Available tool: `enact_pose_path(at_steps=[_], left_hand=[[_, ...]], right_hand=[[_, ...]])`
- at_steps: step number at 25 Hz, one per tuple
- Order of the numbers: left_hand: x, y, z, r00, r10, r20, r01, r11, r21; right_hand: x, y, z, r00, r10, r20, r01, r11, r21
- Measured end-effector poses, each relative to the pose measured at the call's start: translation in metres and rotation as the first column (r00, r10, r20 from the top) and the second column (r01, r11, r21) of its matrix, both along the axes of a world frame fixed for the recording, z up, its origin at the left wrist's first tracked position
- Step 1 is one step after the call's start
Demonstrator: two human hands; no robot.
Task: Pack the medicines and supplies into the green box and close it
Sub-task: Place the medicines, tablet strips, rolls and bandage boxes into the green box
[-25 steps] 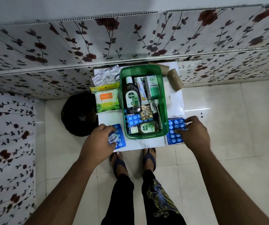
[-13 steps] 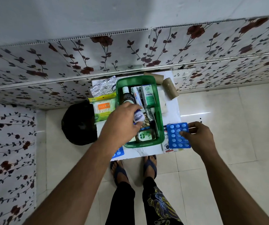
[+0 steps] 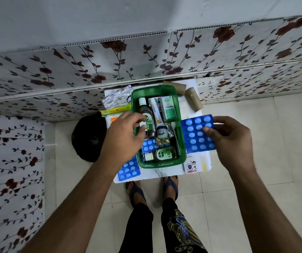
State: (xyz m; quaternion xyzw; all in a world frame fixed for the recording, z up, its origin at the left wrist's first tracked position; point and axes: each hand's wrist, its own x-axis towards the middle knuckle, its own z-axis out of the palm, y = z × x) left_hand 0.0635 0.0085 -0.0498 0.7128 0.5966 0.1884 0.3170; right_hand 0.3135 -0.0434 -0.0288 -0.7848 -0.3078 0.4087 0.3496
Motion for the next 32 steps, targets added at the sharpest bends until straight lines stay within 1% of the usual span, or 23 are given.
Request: enact_pose_path(at_steps=[2,3,4,5,6,7,8,9,11,14,15,16,17,18,19,20,21,22,23,25,26,28,32], left_hand=[[-0.020,-0.006,-0.002,0.991,0.128,0.046,-0.129,0.992,0.004],[-0.030,-0.010,-0.005,0.982,0.183,0.051,-0.182,0.983,-0.019],[-0.039,-0.014,-0.010,0.971,0.232,0.052,-0.230,0.972,-0.052],[-0.046,-0.019,-0.016,0.962,0.268,0.054,-0.263,0.961,-0.087],[-0.051,-0.024,-0.022,0.956,0.290,0.055,-0.282,0.952,-0.116],[-0.056,-0.030,-0.027,0.952,0.301,0.053,-0.291,0.947,-0.138],[-0.060,-0.035,-0.033,0.949,0.310,0.050,-0.300,0.942,-0.153],[-0.064,-0.039,-0.037,0.946,0.320,0.045,-0.309,0.937,-0.163],[-0.073,-0.046,-0.041,0.936,0.350,0.045,-0.337,0.924,-0.179],[-0.072,-0.043,-0.039,0.930,0.363,0.048,-0.351,0.921,-0.166],[-0.072,-0.037,-0.038,0.929,0.366,0.045,-0.356,0.922,-0.151],[-0.074,-0.029,-0.040,0.930,0.366,0.033,-0.358,0.923,-0.141],[-0.075,-0.019,-0.043,0.932,0.363,0.006,-0.358,0.922,-0.145],[-0.077,-0.009,-0.048,0.932,0.362,-0.031,-0.362,0.917,-0.170],[-0.077,0.001,-0.052,0.928,0.368,-0.065,-0.373,0.904,-0.211],[-0.077,0.010,-0.057,0.918,0.386,-0.092,-0.396,0.882,-0.257],[-0.077,0.017,-0.061,0.904,0.411,-0.118,-0.427,0.854,-0.296],[-0.076,0.023,-0.066,0.888,0.437,-0.141,-0.459,0.827,-0.326],[-0.076,0.027,-0.072,0.875,0.455,-0.165,-0.483,0.804,-0.347],[-0.075,0.033,-0.082,0.861,0.470,-0.194,-0.508,0.780,-0.365],[-0.074,0.034,-0.085,0.859,0.468,-0.207,-0.511,0.778,-0.365],[-0.072,0.036,-0.089,0.856,0.466,-0.223,-0.516,0.779,-0.355],[-0.064,0.035,-0.085,0.826,0.536,-0.175,-0.561,0.757,-0.334]], right_hand=[[-0.030,0.016,0.012,0.970,0.221,0.103,-0.228,0.971,0.067],[-0.046,0.023,0.010,0.907,0.377,0.185,-0.390,0.920,0.034],[-0.061,0.031,0.003,0.795,0.549,0.257,-0.559,0.828,-0.043],[-0.074,0.036,-0.006,0.643,0.701,0.307,-0.699,0.702,-0.138],[-0.084,0.040,-0.018,0.489,0.807,0.330,-0.789,0.571,-0.228],[-0.091,0.042,-0.028,0.367,0.869,0.331,-0.833,0.466,-0.300],[-0.097,0.043,-0.036,0.285,0.903,0.321,-0.848,0.394,-0.355],[-0.102,0.043,-0.043,0.240,0.918,0.316,-0.849,0.356,-0.391],[-0.111,0.043,-0.052,0.179,0.918,0.355,-0.843,0.330,-0.426],[-0.108,0.038,-0.047,0.105,0.893,0.439,-0.818,0.328,-0.473],[-0.107,0.037,-0.041,0.108,0.881,0.461,-0.817,0.343,-0.463],[-0.104,0.038,-0.033,0.154,0.861,0.485,-0.820,0.385,-0.424],[-0.099,0.042,-0.024,0.255,0.818,0.515,-0.809,0.472,-0.349],[-0.089,0.049,-0.017,0.399,0.741,0.540,-0.765,0.593,-0.250],[-0.077,0.059,-0.013,0.558,0.620,0.552,-0.677,0.725,-0.130],[-0.062,0.070,-0.013,0.689,0.480,0.543,-0.555,0.831,-0.031],[-0.048,0.081,-0.019,0.763,0.360,0.537,-0.438,0.899,0.020],[-0.035,0.091,-0.030,0.783,0.295,0.547,-0.352,0.936,-0.002],[-0.024,0.099,-0.044,0.775,0.291,0.560,-0.302,0.950,-0.076],[-0.012,0.111,-0.071,0.763,0.352,0.542,-0.270,0.935,-0.229],[-0.010,0.116,-0.080,0.763,0.366,0.533,-0.260,0.928,-0.266],[-0.009,0.121,-0.090,0.756,0.358,0.547,-0.230,0.929,-0.290],[-0.012,0.125,-0.091,0.754,0.355,0.553,-0.205,0.926,-0.316]])
